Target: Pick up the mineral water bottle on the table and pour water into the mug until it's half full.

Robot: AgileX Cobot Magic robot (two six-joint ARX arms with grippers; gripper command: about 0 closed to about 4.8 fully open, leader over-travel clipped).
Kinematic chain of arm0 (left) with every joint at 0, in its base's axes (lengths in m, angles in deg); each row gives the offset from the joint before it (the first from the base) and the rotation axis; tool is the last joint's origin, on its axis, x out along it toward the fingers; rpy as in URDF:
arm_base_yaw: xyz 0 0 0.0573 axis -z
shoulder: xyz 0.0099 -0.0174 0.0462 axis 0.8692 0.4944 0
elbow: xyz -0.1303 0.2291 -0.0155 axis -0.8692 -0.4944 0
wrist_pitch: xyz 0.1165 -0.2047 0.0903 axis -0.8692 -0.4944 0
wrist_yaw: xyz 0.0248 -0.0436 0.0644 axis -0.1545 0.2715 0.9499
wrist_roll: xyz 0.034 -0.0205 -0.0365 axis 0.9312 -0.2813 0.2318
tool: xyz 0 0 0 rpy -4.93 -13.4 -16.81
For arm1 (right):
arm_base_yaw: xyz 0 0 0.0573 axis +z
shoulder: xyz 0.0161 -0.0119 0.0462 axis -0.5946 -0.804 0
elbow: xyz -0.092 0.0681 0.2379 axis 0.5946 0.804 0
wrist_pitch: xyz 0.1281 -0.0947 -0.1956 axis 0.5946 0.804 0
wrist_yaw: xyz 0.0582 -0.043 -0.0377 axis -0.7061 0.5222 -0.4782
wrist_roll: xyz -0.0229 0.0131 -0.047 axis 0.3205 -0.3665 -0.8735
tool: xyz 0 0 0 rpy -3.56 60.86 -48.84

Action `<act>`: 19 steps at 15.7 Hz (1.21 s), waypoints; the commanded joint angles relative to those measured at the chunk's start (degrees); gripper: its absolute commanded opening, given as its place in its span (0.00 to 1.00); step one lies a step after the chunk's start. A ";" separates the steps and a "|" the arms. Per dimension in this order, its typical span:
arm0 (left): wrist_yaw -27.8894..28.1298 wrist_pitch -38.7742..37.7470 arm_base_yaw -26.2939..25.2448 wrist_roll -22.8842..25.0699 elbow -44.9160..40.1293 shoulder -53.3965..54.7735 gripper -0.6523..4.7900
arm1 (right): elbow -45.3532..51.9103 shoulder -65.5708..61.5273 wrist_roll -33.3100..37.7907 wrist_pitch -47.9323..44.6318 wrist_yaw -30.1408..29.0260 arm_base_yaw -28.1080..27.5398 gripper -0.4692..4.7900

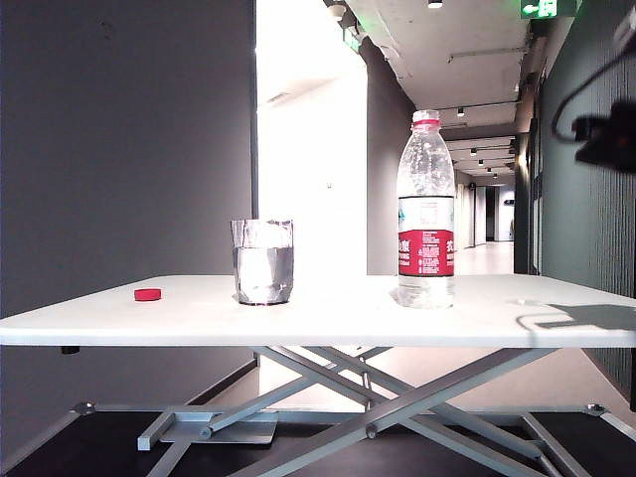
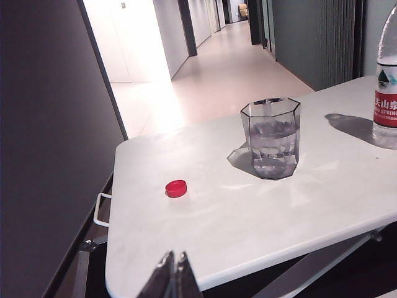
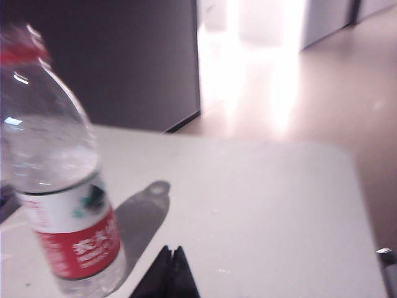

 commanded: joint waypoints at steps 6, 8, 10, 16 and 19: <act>-0.13 0.68 -0.02 -0.22 0.13 0.04 0.11 | 13.84 28.46 -1.95 17.55 12.31 9.31 0.07; -0.11 0.68 -0.02 -0.22 0.13 0.04 0.11 | 15.58 31.52 -0.96 17.84 12.28 9.33 0.07; -0.11 0.68 -0.02 -0.22 0.13 0.04 0.11 | 16.92 34.16 -0.87 19.06 12.35 9.35 0.07; -0.11 0.70 -0.02 -0.20 0.13 0.04 0.11 | 22.75 52.52 -0.98 27.96 13.05 9.33 0.07; -0.09 0.76 -0.04 -0.20 0.13 0.04 0.11 | 22.86 60.02 -3.54 37.20 14.08 9.25 0.07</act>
